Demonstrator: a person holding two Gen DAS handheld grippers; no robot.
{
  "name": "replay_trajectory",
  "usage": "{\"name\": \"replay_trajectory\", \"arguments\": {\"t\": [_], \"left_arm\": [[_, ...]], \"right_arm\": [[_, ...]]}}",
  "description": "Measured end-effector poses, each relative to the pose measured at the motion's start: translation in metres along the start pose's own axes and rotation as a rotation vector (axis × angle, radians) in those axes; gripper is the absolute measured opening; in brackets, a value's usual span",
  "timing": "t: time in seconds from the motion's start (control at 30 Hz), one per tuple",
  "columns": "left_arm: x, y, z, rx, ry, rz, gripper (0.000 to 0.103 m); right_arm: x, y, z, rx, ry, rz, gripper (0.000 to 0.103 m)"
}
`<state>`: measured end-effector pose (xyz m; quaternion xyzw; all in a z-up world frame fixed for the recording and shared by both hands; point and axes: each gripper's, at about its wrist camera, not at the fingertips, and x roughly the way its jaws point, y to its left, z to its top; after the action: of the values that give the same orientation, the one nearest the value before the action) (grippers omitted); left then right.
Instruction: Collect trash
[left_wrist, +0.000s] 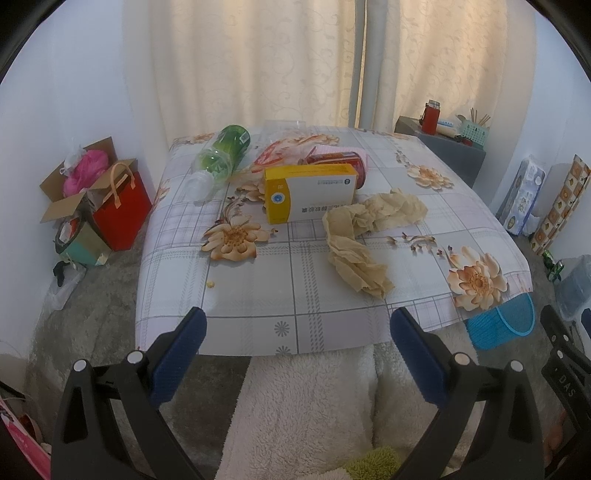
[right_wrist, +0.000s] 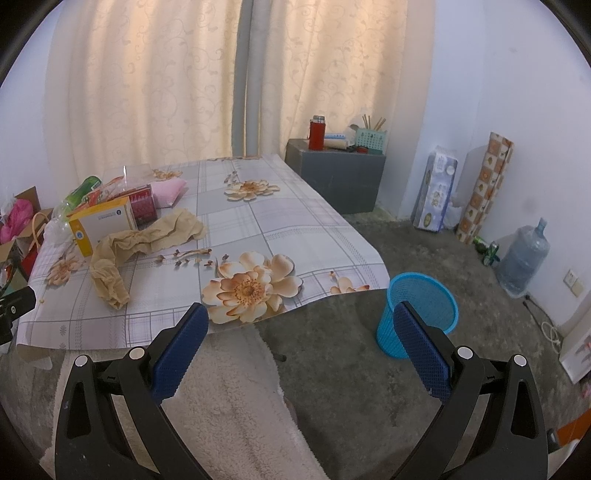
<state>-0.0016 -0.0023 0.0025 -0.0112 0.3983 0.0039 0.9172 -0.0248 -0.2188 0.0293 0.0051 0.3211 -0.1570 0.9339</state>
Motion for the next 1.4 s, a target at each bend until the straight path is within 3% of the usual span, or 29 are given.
{"name": "replay_trajectory", "arguments": {"t": [1.4], "left_arm": [[0.0010, 0.0000, -0.0020, 0.004, -0.003, 0.002, 0.098]], "right_arm": [[0.0008, -0.0022, 0.0009, 0.002, 0.004, -0.006, 0.096]]}}
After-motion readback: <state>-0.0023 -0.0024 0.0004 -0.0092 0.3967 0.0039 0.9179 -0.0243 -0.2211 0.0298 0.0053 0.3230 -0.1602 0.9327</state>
